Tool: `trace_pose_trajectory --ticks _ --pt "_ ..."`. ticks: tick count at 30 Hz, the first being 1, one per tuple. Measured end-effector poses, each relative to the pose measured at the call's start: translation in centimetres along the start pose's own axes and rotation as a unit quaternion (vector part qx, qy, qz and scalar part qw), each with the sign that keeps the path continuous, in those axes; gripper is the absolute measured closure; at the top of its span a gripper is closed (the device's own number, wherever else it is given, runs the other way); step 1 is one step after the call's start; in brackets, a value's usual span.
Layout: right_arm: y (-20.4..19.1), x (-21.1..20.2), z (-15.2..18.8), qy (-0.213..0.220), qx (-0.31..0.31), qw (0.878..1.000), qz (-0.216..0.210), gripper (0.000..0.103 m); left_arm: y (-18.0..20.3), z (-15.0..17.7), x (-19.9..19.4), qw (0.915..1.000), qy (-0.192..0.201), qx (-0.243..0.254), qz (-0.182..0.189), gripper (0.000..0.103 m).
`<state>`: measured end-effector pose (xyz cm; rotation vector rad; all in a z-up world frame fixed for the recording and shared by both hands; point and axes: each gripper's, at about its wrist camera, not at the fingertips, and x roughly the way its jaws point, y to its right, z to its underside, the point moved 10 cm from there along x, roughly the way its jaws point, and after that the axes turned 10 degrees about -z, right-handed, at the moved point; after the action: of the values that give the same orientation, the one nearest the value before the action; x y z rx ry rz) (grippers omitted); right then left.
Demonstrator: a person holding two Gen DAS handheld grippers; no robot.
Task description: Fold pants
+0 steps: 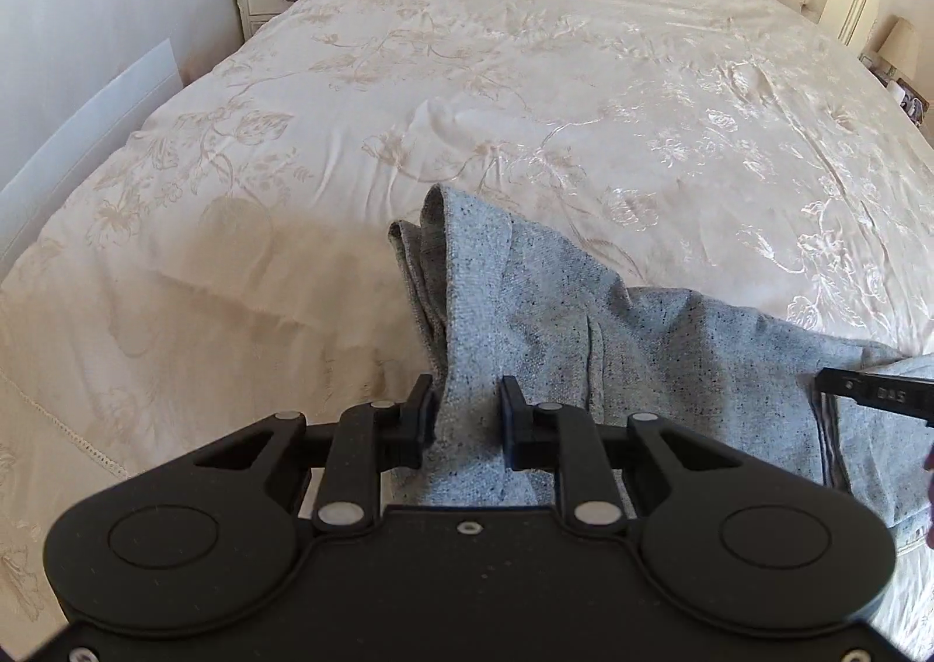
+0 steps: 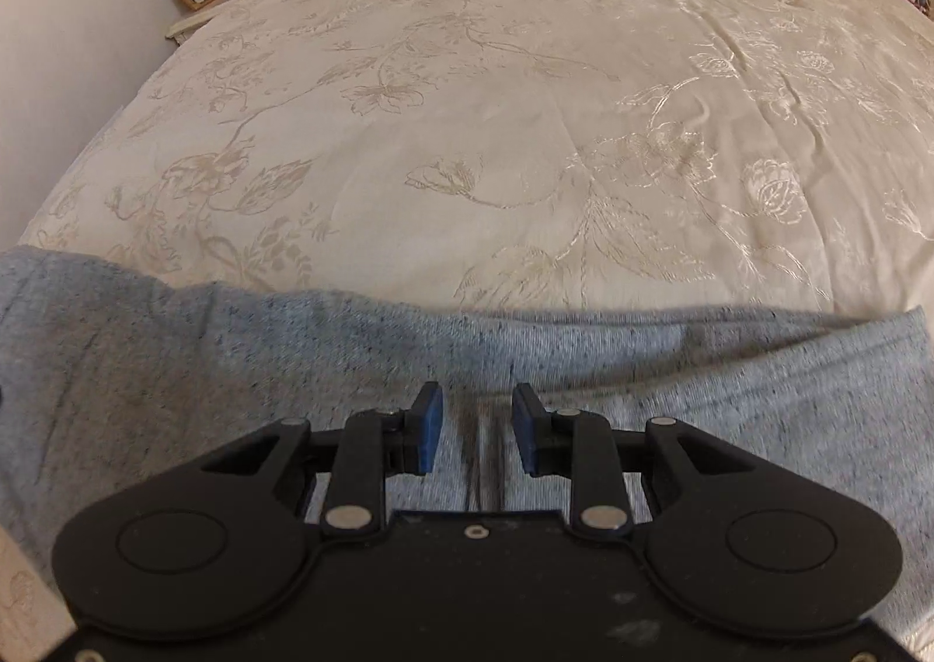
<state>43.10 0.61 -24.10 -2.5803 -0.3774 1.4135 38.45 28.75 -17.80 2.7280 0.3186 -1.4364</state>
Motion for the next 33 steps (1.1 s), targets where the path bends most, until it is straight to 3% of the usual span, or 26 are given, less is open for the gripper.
trace_pose_trajectory --ticks 5,10,14,18,20,28,31,32,33 --pt "1.2 4.0 -0.9 -0.035 0.005 0.999 0.02 0.075 0.1 -0.2 -0.5 1.0 0.006 0.0 0.004 0.075" --pt "0.3 0.0 -0.7 -0.014 0.016 1.0 -0.004 0.075 0.6 -0.3 -1.8 0.9998 0.012 -0.012 0.008 0.075" --pt "0.0 -3.5 3.0 -0.02 0.032 0.999 -0.001 0.075 1.3 -0.6 -3.1 0.9996 0.022 -0.018 0.008 0.075" --pt "0.6 -3.2 8.2 -0.073 0.038 0.997 -0.002 0.075 2.6 -0.9 -4.7 0.9992 0.036 -0.013 0.006 0.075" --pt "0.5 -3.3 8.7 -0.062 0.017 0.998 -0.009 0.075 3.4 -1.0 -5.4 0.999 0.043 -0.006 0.006 0.075" --pt "2.9 -6.7 7.0 -0.026 0.061 0.996 -0.061 0.075 9.8 -2.3 -9.4 0.9969 0.073 0.028 0.01 0.076" --pt "4.9 -8.2 7.1 -0.019 0.071 0.995 -0.074 0.075 14.4 -2.6 -11.0 0.994 0.093 0.053 0.022 0.083" --pt "5.6 -8.7 7.1 -0.017 0.072 0.994 -0.075 0.075 16.3 -2.7 -11.4 0.993 0.096 0.06 0.033 0.098" --pt "6.5 -9.2 7.2 -0.017 0.075 0.994 -0.075 0.075 18.2 -2.7 -11.6 0.992 0.097 0.066 0.047 0.101"
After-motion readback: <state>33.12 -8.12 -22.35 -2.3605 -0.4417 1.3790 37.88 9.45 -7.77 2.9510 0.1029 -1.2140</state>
